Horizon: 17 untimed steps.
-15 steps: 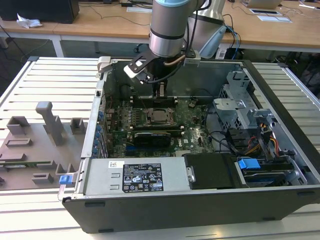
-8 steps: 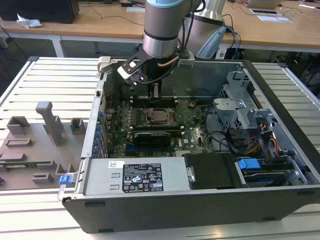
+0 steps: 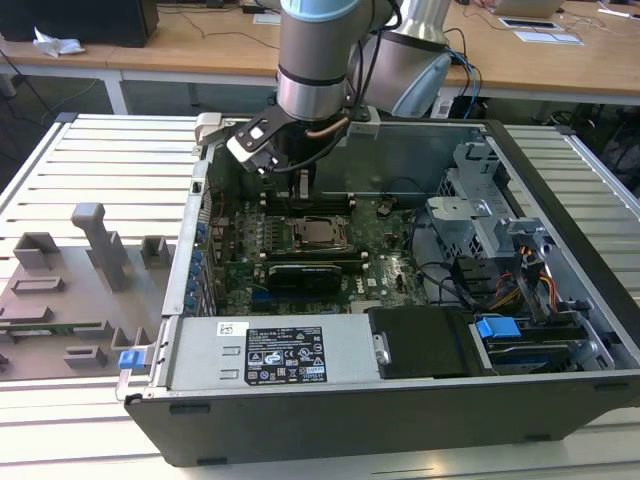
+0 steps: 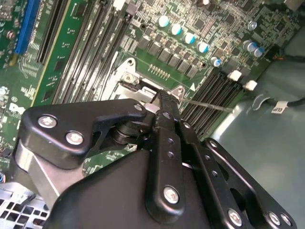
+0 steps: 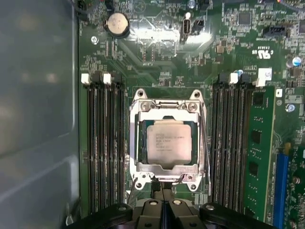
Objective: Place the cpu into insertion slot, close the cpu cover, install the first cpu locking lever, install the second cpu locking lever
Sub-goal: 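Close the cpu cover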
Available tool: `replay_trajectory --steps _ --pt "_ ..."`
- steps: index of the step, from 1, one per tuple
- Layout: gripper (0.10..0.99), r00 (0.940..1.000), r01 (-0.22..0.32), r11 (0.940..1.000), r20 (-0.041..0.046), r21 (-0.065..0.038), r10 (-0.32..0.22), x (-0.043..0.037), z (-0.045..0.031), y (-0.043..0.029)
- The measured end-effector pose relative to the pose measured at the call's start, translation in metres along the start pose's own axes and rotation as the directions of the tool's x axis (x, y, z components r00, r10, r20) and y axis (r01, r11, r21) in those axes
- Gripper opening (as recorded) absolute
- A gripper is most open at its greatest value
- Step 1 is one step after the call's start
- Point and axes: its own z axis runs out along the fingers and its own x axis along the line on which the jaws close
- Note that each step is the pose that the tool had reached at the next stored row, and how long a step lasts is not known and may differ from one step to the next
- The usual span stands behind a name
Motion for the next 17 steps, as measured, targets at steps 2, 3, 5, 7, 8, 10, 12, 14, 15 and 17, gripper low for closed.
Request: replay_trajectory --steps 2,3,5,7,8,10,12,14,15,17 --pt "0.106 1.0 0.0 1.0 -0.0001 0.0 0.0 -0.0002 0.0058 -0.0002" --pt "0.106 1.0 0.0 1.0 0.0 0.0 0.0 -0.0002 0.0076 -0.0001" --pt "0.106 1.0 0.0 1.0 0.0 0.0 0.0 -0.0004 0.0126 0.0001" --pt "0.106 1.0 0.0 1.0 0.0 0.0 0.0 -0.0005 0.0164 0.0003" --pt "0.106 1.0 0.0 1.0 0.0 0.0 0.0 -0.0006 0.0188 0.0004" --pt "0.106 1.0 0.0 1.0 -0.0001 0.0 0.0 -0.0007 0.0224 0.0006" --pt "0.106 1.0 0.0 1.0 0.0 0.0 0.0 -0.0007 0.0243 0.0007" --pt "0.106 1.0 0.0 1.0 0.0001 0.0 0.0 -0.0008 0.0252 0.0007" --pt "0.106 1.0 0.0 1.0 0.0002 0.0 0.0 -0.0008 0.0253 0.001" --pt "0.106 1.0 0.0 1.0 0.0 0.0 0.0 -0.0008 0.0252 0.0054"
